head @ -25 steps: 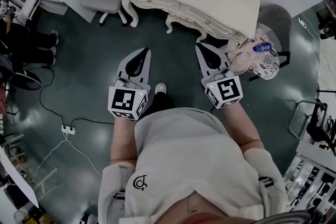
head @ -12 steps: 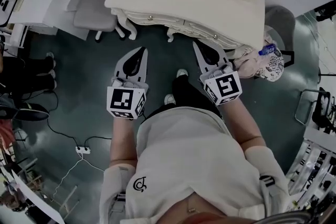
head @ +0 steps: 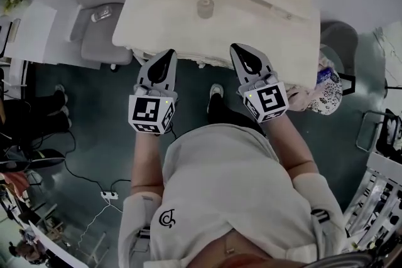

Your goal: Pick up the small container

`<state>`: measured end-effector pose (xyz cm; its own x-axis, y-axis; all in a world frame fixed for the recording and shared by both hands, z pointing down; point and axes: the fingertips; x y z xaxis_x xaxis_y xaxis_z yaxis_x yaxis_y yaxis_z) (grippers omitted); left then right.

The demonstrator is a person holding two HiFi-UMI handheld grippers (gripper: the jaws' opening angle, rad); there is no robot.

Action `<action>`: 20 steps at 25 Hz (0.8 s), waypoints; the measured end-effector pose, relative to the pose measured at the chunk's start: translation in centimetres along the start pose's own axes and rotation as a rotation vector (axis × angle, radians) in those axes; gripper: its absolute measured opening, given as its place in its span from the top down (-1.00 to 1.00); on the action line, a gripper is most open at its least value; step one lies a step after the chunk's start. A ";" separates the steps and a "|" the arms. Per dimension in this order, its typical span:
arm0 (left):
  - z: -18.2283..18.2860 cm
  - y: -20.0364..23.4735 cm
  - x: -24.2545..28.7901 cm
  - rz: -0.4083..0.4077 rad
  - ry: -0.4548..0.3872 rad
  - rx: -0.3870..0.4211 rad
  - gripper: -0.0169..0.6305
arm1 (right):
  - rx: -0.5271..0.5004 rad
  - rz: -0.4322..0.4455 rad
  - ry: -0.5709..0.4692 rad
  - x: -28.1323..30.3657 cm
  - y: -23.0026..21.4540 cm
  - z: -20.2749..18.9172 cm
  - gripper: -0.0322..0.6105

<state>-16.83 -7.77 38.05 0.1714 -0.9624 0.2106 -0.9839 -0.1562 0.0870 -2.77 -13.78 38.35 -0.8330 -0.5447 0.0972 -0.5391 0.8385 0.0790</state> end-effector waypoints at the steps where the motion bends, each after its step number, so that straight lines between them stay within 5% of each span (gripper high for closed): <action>1: 0.2 0.3 1.7 -0.007 0.005 0.007 0.91 | 0.006 -0.003 0.003 0.9 -1.2 -0.2 0.88; 8: -0.9 1.5 11.1 -0.082 0.048 0.006 0.91 | 0.028 0.002 0.042 6.0 -7.2 -2.3 0.88; 14: -1.9 6.0 13.6 -0.113 0.080 -0.037 0.88 | 0.074 -0.002 0.104 10.6 -6.6 -3.3 0.88; 20: -5.8 6.5 17.4 -0.199 0.155 -0.058 0.27 | 0.109 -0.025 0.162 13.0 -7.6 -5.7 0.88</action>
<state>-20.01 -24.22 47.88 0.3716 -0.8679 0.3297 -0.9262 -0.3220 0.1963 -8.75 -27.31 44.71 -0.7932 -0.5529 0.2552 -0.5769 0.8164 -0.0242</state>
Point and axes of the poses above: the fingertips, and each gripper's own axes: x forward along the fingers, y to its left, z out of its top, and after that the axes turned 4 degrees about -x, right-handed
